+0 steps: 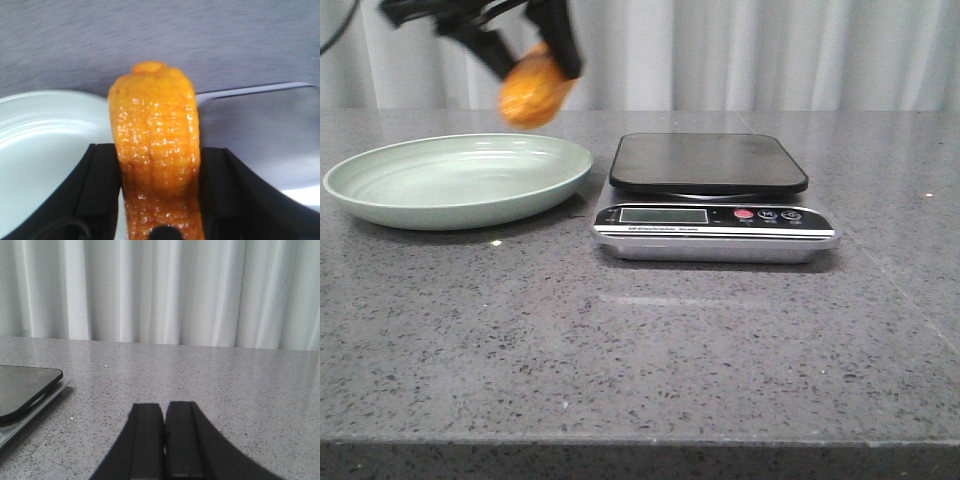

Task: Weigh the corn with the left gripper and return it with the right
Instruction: 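Carry the corn with the left gripper over and lower onto the scale, then open the left gripper and lift it away from the corn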

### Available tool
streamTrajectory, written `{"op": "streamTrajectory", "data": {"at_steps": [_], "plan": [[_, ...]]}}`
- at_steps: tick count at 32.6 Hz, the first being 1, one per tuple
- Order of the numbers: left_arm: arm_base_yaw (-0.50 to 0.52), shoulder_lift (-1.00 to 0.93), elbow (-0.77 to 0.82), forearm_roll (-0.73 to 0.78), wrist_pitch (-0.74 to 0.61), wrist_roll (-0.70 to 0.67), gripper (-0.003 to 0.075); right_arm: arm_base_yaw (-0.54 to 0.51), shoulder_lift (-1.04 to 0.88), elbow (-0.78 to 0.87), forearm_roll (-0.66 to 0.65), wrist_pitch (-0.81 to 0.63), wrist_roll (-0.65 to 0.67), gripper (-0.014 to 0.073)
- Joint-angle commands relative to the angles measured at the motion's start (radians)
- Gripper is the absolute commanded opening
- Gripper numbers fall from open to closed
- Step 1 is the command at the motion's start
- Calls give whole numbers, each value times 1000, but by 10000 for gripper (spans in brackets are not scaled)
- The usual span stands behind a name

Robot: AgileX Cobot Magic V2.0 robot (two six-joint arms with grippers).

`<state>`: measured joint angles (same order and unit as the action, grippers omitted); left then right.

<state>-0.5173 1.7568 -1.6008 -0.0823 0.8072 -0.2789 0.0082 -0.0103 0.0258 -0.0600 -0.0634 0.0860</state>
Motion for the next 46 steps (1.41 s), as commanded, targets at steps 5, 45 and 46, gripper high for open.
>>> {"op": "streamTrajectory", "data": {"at_steps": [5,45,46], "plan": [[-109,38,-143,-23,-20,-78,263,-3,-17,-6,5,-82,-10,152],[-175,112,-236,73,39,-208,533,-3,-18,-6,5,-82,-10,152],[-175,102,-236,94,44,-208,533,-3,-18,-6,5,-82,-10,152]]}}
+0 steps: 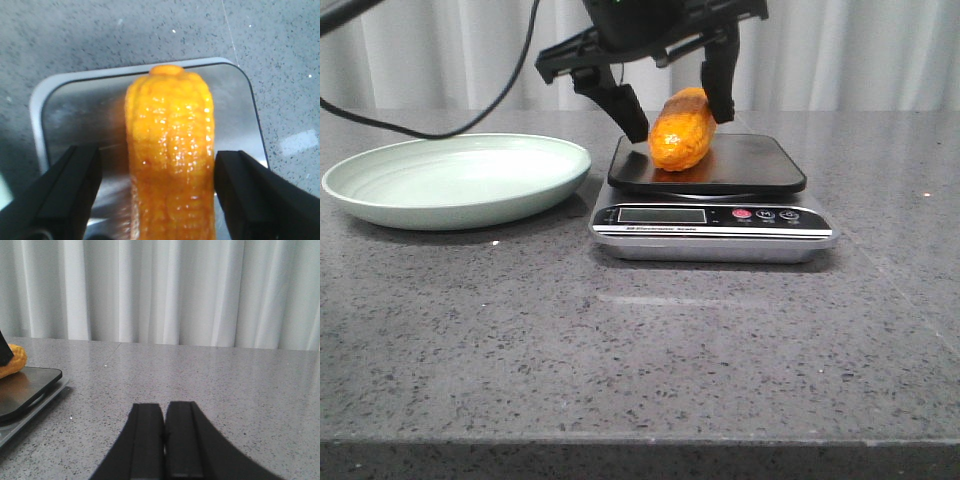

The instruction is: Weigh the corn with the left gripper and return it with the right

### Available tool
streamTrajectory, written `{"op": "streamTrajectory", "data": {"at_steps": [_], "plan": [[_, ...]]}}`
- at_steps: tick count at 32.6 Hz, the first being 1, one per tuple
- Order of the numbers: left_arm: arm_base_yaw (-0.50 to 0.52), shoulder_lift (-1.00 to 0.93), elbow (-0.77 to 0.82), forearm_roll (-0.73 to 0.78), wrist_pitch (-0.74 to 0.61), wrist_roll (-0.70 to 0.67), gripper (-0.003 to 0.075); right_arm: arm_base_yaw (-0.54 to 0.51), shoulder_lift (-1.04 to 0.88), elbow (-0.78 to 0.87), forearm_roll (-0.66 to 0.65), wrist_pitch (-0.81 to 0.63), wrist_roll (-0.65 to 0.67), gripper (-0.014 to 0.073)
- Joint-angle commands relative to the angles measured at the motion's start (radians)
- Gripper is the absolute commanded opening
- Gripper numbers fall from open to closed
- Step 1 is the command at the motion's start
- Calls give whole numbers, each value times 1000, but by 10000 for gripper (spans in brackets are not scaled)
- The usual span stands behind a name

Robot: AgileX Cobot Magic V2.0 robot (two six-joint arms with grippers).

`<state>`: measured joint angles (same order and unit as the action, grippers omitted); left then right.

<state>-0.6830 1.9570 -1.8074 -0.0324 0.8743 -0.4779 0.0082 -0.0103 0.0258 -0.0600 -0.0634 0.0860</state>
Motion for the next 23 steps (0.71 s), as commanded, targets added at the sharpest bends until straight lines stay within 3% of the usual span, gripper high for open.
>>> {"op": "streamTrajectory", "data": {"at_steps": [1,12,23], "plan": [[-9,-110,-30,63,-13,-9,533,-3,-18,-6,5,-82,-10,152],[-7,-278,5,102,119,177,533,-3,-18,-6,5,-82,-10,152],[3,-607,357,119,-63,219,533,-3,-18,-6,5,-82,-10,152]]}}
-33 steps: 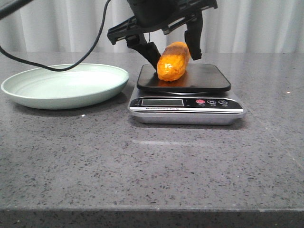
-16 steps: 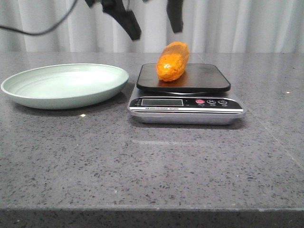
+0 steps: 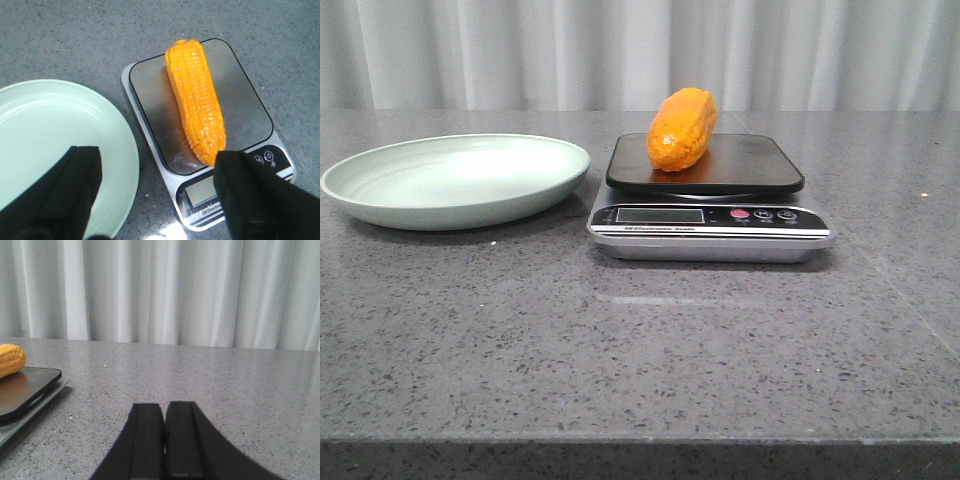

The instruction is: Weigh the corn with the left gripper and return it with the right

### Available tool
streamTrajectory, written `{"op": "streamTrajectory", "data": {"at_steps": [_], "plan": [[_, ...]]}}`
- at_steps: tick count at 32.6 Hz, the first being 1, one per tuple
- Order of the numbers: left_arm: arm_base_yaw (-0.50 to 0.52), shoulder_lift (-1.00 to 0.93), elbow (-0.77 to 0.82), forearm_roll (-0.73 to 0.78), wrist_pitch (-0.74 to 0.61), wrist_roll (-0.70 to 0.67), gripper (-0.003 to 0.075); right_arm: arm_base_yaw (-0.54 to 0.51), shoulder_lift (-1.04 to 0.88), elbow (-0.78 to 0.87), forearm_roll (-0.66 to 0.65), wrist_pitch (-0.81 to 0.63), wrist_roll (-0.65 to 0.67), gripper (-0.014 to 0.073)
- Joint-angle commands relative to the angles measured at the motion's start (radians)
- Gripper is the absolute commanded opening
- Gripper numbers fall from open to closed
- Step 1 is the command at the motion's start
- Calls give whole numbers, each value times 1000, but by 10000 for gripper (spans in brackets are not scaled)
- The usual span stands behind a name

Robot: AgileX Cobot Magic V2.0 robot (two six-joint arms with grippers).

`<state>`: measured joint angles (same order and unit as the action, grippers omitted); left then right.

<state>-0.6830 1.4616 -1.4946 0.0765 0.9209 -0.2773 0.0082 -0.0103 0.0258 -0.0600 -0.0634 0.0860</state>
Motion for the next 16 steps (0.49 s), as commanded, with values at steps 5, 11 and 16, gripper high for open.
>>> {"op": "streamTrajectory", "data": {"at_steps": [5,11,16], "plan": [[3,-281,191,12,-169,20,533,-3,-18,-6,5,-82,-10,152],[3,-485,344,32,-191,20,461,-3,-18,-6,5,-82,-10,152],[3,-671,471,45,-216,20,338,-4,-18,-6,5,-82,-10,152]]}}
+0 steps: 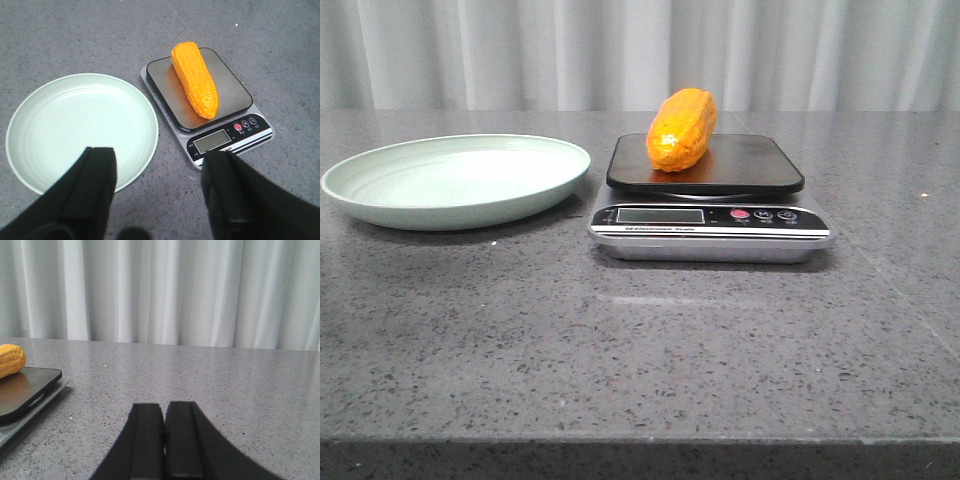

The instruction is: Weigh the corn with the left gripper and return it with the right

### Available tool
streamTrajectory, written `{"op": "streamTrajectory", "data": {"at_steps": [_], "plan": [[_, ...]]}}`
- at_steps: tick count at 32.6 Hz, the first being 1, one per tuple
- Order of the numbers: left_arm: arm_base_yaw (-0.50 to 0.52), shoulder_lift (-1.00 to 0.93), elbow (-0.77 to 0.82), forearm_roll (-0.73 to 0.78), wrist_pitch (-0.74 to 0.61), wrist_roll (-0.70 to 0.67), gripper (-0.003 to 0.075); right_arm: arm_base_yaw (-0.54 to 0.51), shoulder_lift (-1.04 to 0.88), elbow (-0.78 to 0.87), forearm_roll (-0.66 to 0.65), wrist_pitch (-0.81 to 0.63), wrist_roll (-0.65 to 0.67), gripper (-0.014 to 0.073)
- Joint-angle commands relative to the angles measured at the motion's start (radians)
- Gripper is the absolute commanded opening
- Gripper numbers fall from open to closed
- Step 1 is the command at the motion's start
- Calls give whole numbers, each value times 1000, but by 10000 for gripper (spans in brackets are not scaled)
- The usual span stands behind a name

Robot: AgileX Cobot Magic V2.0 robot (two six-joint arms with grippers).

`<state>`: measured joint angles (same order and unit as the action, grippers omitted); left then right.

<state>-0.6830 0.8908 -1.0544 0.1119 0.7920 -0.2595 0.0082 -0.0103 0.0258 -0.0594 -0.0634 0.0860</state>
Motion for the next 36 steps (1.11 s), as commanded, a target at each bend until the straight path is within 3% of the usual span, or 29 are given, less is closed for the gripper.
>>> {"op": "streamTrajectory", "data": {"at_steps": [1,9,14,21,32,36], "plan": [[1,-139,63,9,-93,2,314,-4,-18,-6,4,-82,-10,152],[1,-469,267,19,-118,18,126,-4,-18,-6,4,-82,-10,152],[1,-661,414,19,-205,139,127,-4,-17,-6,4,-82,-10,152],[1,-839,575,19,-342,141,127,-4,-16,-6,4,-82,-10,152],[1,-863,610,14,-391,141,127,-4,-17,-6,4,-85,-10,152],[1,-863,610,14,-391,141,127,-4,-17,-9,4,-161,-10,152]]}}
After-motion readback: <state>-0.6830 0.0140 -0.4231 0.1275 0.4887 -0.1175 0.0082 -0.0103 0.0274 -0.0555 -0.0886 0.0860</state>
